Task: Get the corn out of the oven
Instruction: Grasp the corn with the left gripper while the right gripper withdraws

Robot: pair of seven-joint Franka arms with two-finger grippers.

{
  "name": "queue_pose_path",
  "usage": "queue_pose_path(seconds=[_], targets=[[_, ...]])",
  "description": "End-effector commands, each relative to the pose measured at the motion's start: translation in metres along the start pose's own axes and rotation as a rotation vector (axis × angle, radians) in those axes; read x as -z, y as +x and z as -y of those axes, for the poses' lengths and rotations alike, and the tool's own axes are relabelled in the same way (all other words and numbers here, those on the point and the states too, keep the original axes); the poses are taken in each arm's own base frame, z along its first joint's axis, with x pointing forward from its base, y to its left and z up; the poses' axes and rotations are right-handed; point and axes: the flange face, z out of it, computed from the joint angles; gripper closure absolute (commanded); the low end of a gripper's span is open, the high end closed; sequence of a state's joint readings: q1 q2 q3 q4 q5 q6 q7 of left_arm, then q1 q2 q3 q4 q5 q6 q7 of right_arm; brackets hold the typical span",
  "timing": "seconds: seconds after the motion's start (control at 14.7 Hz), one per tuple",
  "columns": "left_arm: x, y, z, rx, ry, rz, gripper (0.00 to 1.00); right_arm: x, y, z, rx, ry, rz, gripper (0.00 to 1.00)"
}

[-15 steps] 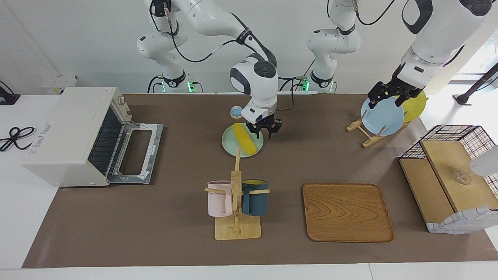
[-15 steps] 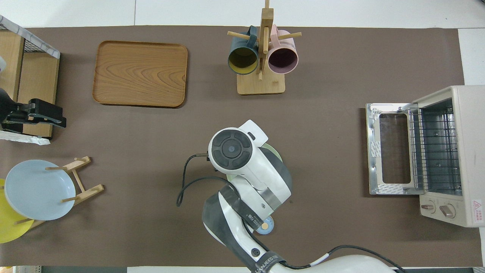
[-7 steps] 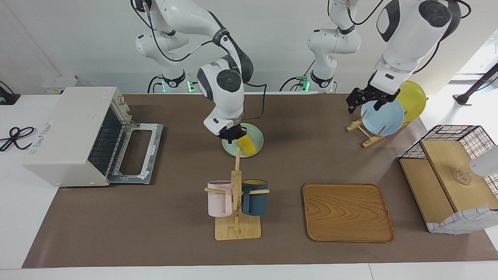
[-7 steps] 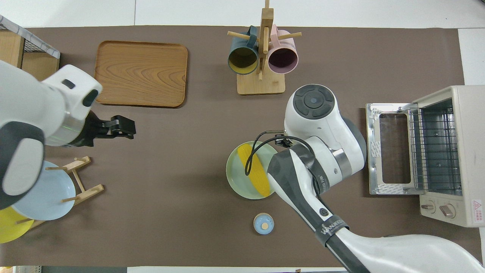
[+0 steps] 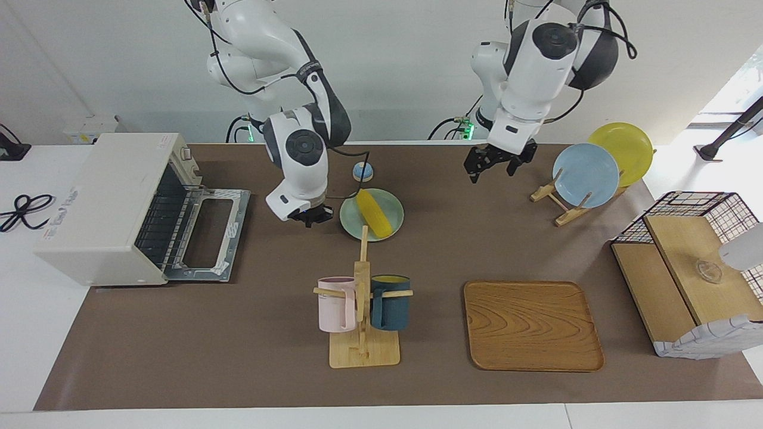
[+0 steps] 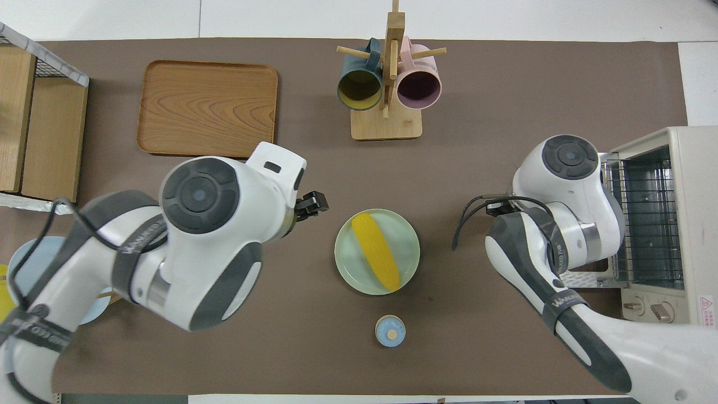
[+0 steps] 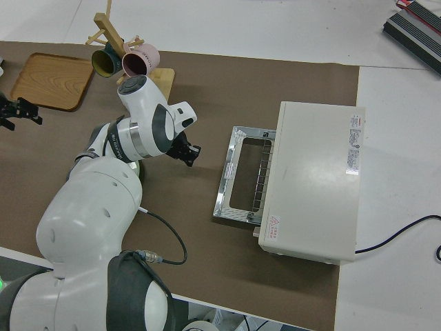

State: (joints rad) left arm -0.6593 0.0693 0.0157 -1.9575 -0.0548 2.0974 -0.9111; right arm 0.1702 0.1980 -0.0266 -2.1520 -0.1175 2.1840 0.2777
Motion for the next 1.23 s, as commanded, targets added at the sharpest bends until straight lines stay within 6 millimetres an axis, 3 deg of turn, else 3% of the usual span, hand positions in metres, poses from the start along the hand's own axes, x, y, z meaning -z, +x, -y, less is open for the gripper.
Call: queue_pose_path(seconds=[0.0, 0.27, 0.48, 0.68, 0.82, 1.16], targets=[[-0.045, -0.015, -0.04, 0.076, -0.06, -0.01, 0.0, -0.008, -0.013, -0.009, 0.034, -0.018, -0.009, 1.0], [-0.119, -0.036, -0.093, 0.117, -0.041, 0.0, 0.0, -0.012, -0.01, -0.022, 0.093, -0.118, -0.012, 1.0], [-0.148, -0.049, -0.097, 0.136, -0.034, -0.001, 0.0, -0.001, -0.007, -0.031, 0.117, -0.184, 0.008, 1.0], [-0.15, -0.053, -0.094, 0.132, -0.003, 0.015, 0.01, 0.034, -0.003, -0.043, 0.182, -0.208, 0.052, 1.0], [-0.151, -0.056, -0.093, 0.126, 0.017, 0.024, 0.07, 0.063, -0.009, -0.072, 0.219, -0.207, 0.065, 1.0], [-0.149, -0.064, -0.094, 0.106, 0.044, 0.041, 0.07, 0.121, -0.016, -0.151, 0.287, -0.18, 0.083, 1.0]])
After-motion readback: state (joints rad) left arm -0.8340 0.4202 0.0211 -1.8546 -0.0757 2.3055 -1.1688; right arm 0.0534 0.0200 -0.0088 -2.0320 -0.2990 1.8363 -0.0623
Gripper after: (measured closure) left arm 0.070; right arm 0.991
